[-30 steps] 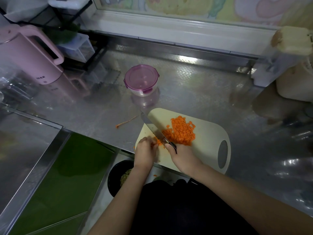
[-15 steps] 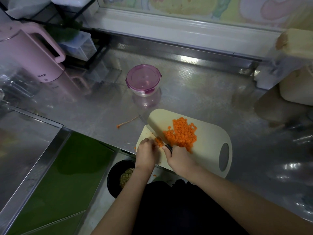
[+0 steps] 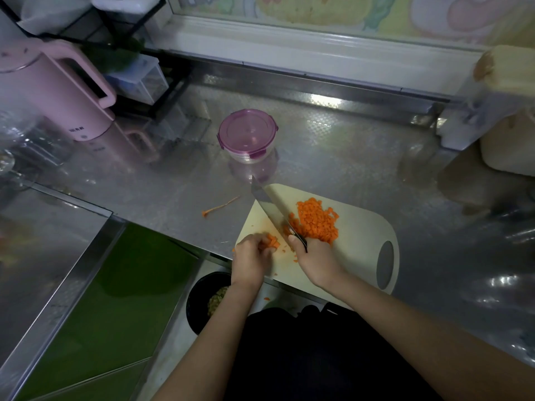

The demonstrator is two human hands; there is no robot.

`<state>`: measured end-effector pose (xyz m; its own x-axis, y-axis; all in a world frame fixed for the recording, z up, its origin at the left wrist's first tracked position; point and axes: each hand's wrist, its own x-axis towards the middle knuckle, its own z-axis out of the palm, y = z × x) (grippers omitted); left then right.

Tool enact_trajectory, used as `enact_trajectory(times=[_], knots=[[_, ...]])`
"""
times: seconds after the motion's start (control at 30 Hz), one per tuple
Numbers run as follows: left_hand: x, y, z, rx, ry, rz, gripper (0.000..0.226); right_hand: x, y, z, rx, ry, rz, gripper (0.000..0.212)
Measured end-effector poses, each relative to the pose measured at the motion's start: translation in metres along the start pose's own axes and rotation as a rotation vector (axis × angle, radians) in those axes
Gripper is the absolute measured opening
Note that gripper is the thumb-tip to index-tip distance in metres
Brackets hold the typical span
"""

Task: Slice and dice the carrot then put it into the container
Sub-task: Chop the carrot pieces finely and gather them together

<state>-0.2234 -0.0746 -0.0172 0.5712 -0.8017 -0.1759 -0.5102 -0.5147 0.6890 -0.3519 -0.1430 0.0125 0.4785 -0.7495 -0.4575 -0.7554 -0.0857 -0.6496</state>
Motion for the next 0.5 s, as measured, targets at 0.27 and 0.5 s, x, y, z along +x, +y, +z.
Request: enact_trajectory(times=[0.27,0.5], knots=[[-0.001,-0.006,-0.005,-0.039,0.008,-0.033,0.023,-0.014,0.0,-0.003,-0.024,-0.064,-0.075,0.046],[-0.001,-0.008,-0.003,0.045,0.009,0.013,0.011,-0.017,0.002,0.004,-0.089,-0.104,-0.065,0.044]])
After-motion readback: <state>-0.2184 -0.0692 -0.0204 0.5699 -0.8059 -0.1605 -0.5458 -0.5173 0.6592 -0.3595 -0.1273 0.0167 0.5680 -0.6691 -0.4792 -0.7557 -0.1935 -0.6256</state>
